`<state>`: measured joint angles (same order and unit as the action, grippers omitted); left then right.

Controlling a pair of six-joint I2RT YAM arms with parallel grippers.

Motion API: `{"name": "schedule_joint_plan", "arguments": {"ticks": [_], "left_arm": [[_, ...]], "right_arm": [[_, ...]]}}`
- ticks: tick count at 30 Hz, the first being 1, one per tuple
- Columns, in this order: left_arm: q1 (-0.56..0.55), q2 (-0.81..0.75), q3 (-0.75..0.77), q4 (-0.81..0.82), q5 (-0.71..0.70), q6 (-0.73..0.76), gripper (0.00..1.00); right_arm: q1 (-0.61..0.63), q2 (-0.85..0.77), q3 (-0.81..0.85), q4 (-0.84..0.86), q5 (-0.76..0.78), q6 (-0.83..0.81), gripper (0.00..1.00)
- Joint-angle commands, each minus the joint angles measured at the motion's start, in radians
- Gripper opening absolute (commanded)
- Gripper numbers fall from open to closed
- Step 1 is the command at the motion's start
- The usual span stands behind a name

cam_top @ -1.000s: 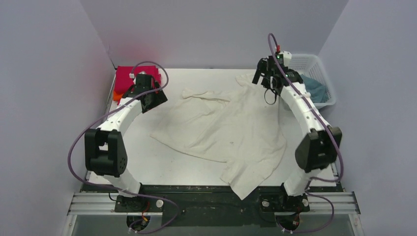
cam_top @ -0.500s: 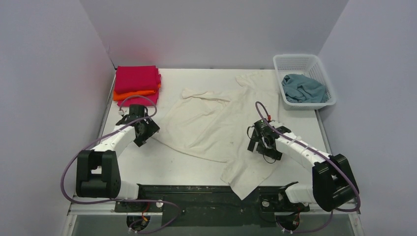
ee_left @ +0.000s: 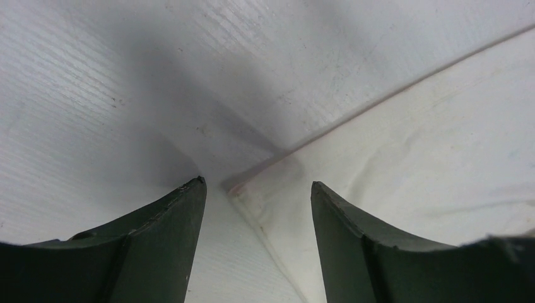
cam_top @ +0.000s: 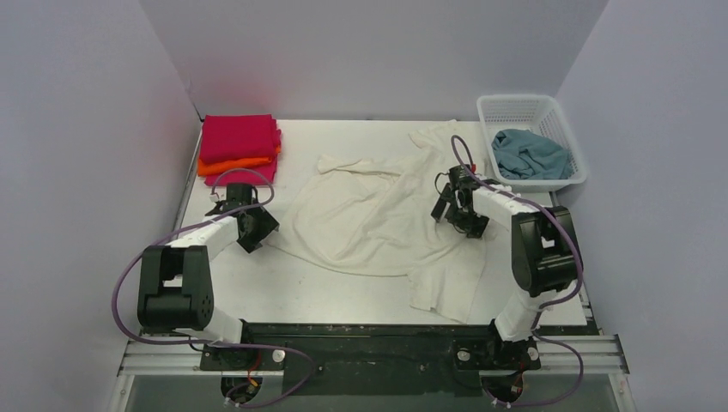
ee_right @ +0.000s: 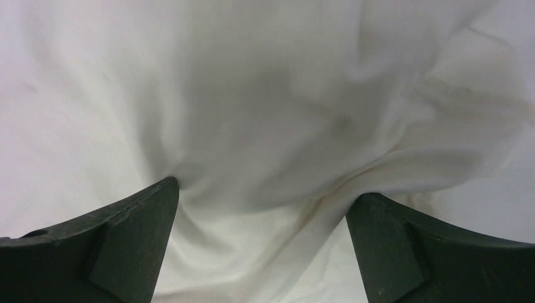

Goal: Fold and stack the t-shirts
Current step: Flatten out the tshirt

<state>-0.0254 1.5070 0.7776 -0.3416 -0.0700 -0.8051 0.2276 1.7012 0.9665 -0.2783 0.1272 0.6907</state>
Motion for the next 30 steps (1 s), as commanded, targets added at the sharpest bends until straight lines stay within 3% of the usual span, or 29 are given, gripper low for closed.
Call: {"name": "schedule_joint_plan", "arguments": {"ticks": [1, 4, 9, 14, 22, 27, 28, 29, 30], "left_arm": [[-0.008, 0.03, -0.014, 0.023, 0.004, -0.015, 0.7], [-0.022, 0.031, -0.013, -0.006, 0.009, -0.021, 0.65], [-0.077, -0.056, -0.048, -0.099, -0.074, -0.055, 0.65], [-0.115, -0.129, -0.083, -0.097, -0.112, -0.06, 0.65], [-0.167, 0.004, -0.034, -0.039, -0.119, -0.072, 0.56], [-0.183, 0.062, -0.015, -0.01, -0.107, -0.055, 0.38], [-0.19, 0.068, -0.02, -0.003, -0.101, -0.05, 0.3], [-0.192, 0.07, -0.022, 0.01, -0.087, -0.049, 0.08], [-0.197, 0.07, -0.026, 0.013, -0.079, -0.042, 0.0]], "right_arm": [[-0.038, 0.137, 0.187, 0.033, -0.013, -0.049, 0.97], [-0.055, 0.185, 0.304, -0.004, -0.006, -0.056, 0.98], [-0.055, 0.11, 0.293, -0.054, -0.015, -0.051, 0.98], [-0.049, -0.104, 0.155, -0.089, 0.039, -0.045, 0.99], [-0.045, -0.481, -0.095, -0.169, 0.078, -0.021, 0.99], [-0.047, -0.66, -0.19, -0.284, 0.119, -0.017, 0.99], [-0.047, -0.677, -0.199, -0.313, 0.122, -0.015, 0.99], [-0.049, -0.71, -0.217, -0.326, 0.123, -0.013, 0.99], [-0.049, -0.722, -0.229, -0.36, 0.126, -0.009, 0.99]]}}
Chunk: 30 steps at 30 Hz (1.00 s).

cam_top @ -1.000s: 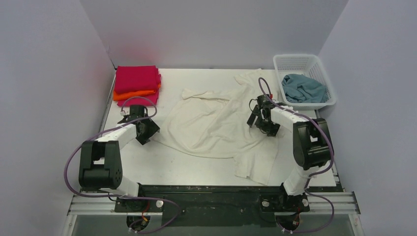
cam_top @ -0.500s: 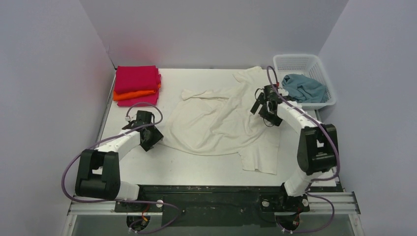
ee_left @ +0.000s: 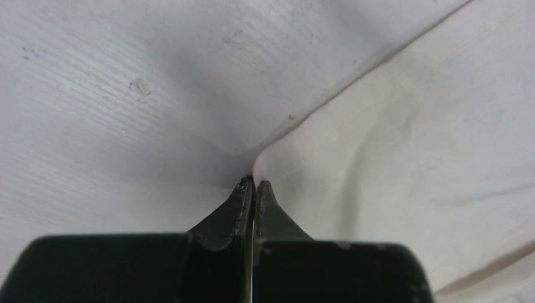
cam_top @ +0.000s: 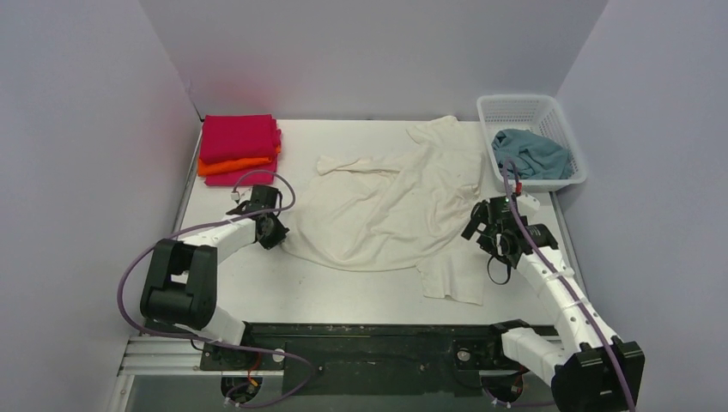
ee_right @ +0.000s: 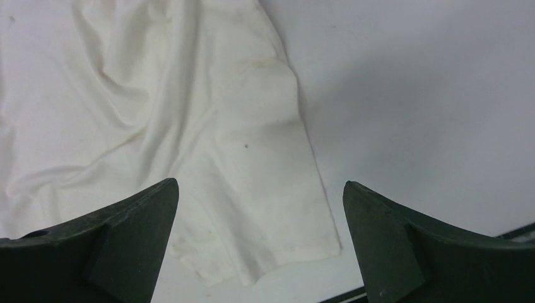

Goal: Fold and stack the t-shirts
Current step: Flatten out the tshirt

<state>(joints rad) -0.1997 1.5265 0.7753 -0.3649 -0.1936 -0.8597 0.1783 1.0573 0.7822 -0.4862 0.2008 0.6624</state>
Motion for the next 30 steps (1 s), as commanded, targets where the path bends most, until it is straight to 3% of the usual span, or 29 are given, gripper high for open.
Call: {"name": "schedule_joint_plan", "arguments": {"ticks": [1, 7, 10, 20, 30], "left_arm": [[-0.03, 0.048, -0.025, 0.041, 0.055, 0.023, 0.0], [-0.057, -0.095, -0.061, 0.0, -0.023, 0.035, 0.0], [-0.057, -0.15, -0.092, -0.015, -0.04, 0.03, 0.0], [-0.06, -0.197, -0.134, -0.009, -0.028, 0.02, 0.0], [-0.061, -0.236, -0.147, 0.009, -0.017, 0.021, 0.0]], "right_arm": [[-0.001, -0.102, -0.052, -0.196, 0.057, 0.027, 1.0], [-0.003, -0.176, -0.103, -0.412, 0.004, 0.109, 0.98], [-0.004, -0.222, -0.167, -0.442, -0.035, 0.154, 0.95], [0.026, -0.094, -0.299, -0.168, -0.129, 0.203, 0.68], [0.115, 0.075, -0.301, -0.098, -0.041, 0.244, 0.56]]}}
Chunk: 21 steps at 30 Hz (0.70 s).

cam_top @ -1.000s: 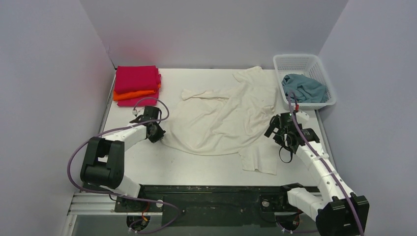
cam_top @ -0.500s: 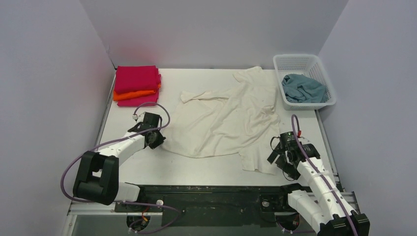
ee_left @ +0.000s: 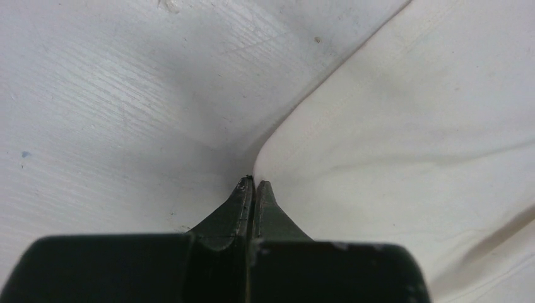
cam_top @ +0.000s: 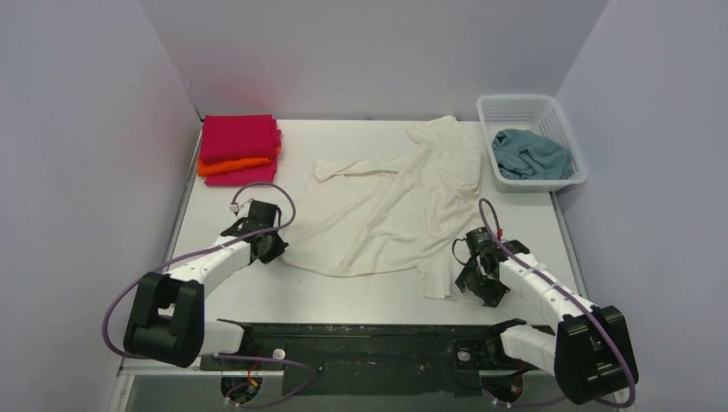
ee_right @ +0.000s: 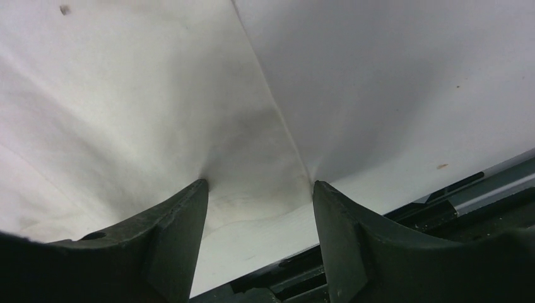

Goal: Fold and stack the t-shirts
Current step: Flatten out the tshirt

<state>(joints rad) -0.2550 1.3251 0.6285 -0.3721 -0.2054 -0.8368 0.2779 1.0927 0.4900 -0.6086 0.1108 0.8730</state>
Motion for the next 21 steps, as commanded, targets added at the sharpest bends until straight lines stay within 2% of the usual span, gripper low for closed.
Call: {"name": "schedule_joint_plan", "arguments": {"ticks": [1, 6, 8, 10, 11, 12, 15, 21], "left_arm": [[-0.006, -0.036, 0.0, 0.013, -0.012, -0.002, 0.0], [-0.006, -0.046, -0.007, 0.015, -0.017, -0.006, 0.0], [-0.006, -0.047, -0.008, 0.023, -0.017, -0.007, 0.0], [-0.006, -0.05, -0.001, 0.023, -0.019, -0.006, 0.0], [-0.006, -0.055, 0.01, 0.021, -0.019, -0.006, 0.0], [-0.006, -0.058, 0.019, 0.015, -0.02, -0.006, 0.0], [-0.013, -0.099, 0.073, 0.012, -0.024, 0.007, 0.0], [-0.045, -0.246, 0.233, 0.002, -0.104, 0.041, 0.0]], "right_arm": [[0.019, 0.053, -0.011, 0.041, 0.039, 0.038, 0.54], [0.024, 0.107, -0.042, 0.098, 0.024, 0.053, 0.44], [0.023, 0.128, -0.051, 0.133, 0.029, 0.05, 0.34], [0.024, 0.129, -0.045, 0.151, 0.039, 0.045, 0.2], [0.024, 0.123, -0.04, 0.151, 0.042, 0.042, 0.05], [0.024, 0.099, -0.02, 0.144, 0.052, 0.039, 0.01], [0.022, 0.021, 0.063, 0.073, 0.089, -0.008, 0.0], [-0.008, -0.128, 0.378, -0.025, 0.199, -0.124, 0.0]]}}
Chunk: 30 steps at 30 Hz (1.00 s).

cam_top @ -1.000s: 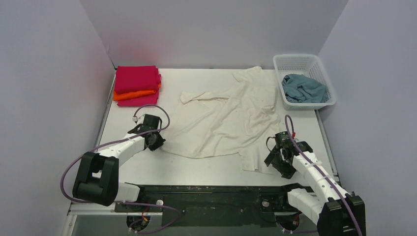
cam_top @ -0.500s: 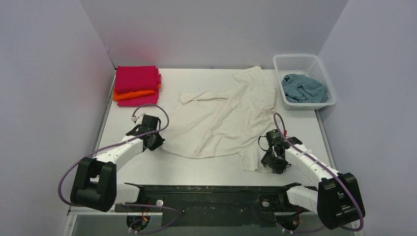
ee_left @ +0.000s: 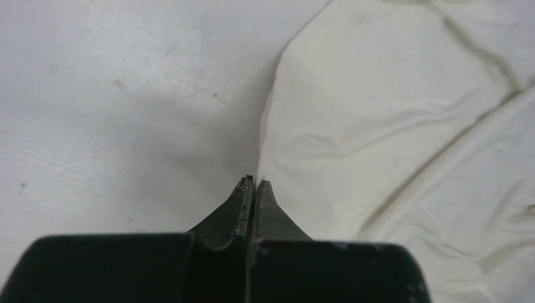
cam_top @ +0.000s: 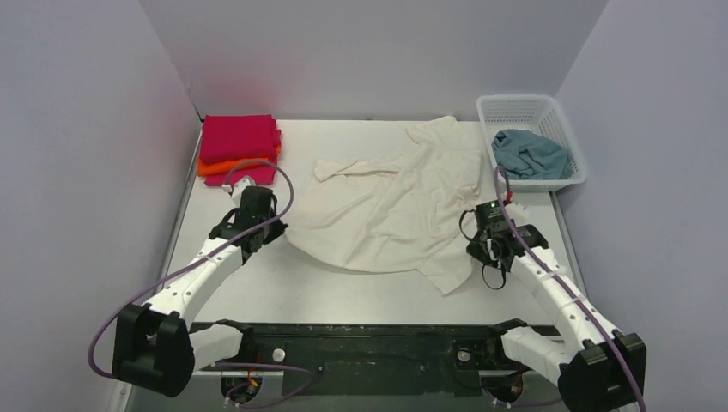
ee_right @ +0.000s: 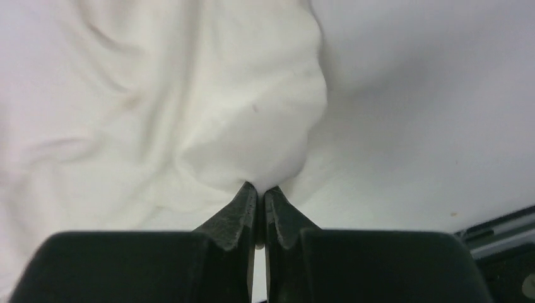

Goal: Fold and stack the t-shirts
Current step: Flatten out the tshirt

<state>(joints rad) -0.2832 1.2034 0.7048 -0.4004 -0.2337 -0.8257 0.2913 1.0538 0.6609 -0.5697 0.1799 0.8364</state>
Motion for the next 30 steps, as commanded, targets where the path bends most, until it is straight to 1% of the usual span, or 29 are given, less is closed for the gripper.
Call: {"name": "schedule_joint_plan", "arguments": {"ticks": [1, 4, 7, 8, 11, 12, 13, 16, 17, 19, 21, 23, 28, 30], "left_arm": [[-0.017, -0.141, 0.179, 0.028, -0.094, 0.03, 0.0], [-0.017, -0.201, 0.297, 0.032, -0.127, 0.048, 0.0], [-0.017, -0.215, 0.423, 0.013, -0.174, 0.078, 0.0], [-0.017, -0.215, 0.494, 0.006, -0.181, 0.086, 0.0], [-0.017, -0.215, 0.669, -0.024, -0.205, 0.13, 0.0], [-0.017, -0.216, 0.704, -0.033, -0.208, 0.142, 0.0], [-0.017, -0.217, 0.768, -0.039, -0.206, 0.162, 0.0], [-0.017, -0.214, 0.907, -0.084, -0.18, 0.196, 0.0], [-0.017, -0.213, 0.97, -0.094, -0.174, 0.207, 0.0], [-0.017, -0.218, 1.056, -0.123, -0.157, 0.221, 0.0], [-0.017, -0.226, 1.132, -0.151, -0.139, 0.234, 0.0], [-0.017, -0.234, 1.203, -0.181, -0.103, 0.245, 0.0], [-0.017, -0.258, 1.353, -0.249, -0.033, 0.261, 0.0], [-0.016, -0.272, 1.387, -0.272, -0.01, 0.259, 0.0]], "right_arm": [[-0.025, -0.112, 0.275, -0.068, 0.155, -0.108, 0.0], [-0.029, -0.142, 0.458, -0.067, 0.209, -0.151, 0.0], [-0.038, -0.138, 0.63, -0.068, 0.245, -0.211, 0.0], [-0.04, -0.13, 0.714, -0.068, 0.249, -0.221, 0.0], [-0.041, -0.112, 0.876, -0.065, 0.263, -0.28, 0.0], [-0.041, -0.095, 0.964, -0.064, 0.25, -0.293, 0.0], [-0.041, -0.087, 1.011, -0.067, 0.239, -0.319, 0.0], [-0.041, -0.034, 1.234, -0.084, 0.156, -0.361, 0.0], [-0.042, -0.022, 1.278, -0.097, 0.138, -0.375, 0.0], [-0.042, 0.005, 1.441, -0.111, 0.089, -0.394, 0.0], [-0.041, 0.021, 1.539, -0.115, 0.057, -0.413, 0.0], [-0.041, 0.024, 1.601, -0.098, 0.034, -0.432, 0.0], [-0.041, -0.021, 1.632, -0.015, -0.009, -0.472, 0.0], [-0.042, -0.028, 1.671, 0.002, -0.037, -0.483, 0.0]]}}
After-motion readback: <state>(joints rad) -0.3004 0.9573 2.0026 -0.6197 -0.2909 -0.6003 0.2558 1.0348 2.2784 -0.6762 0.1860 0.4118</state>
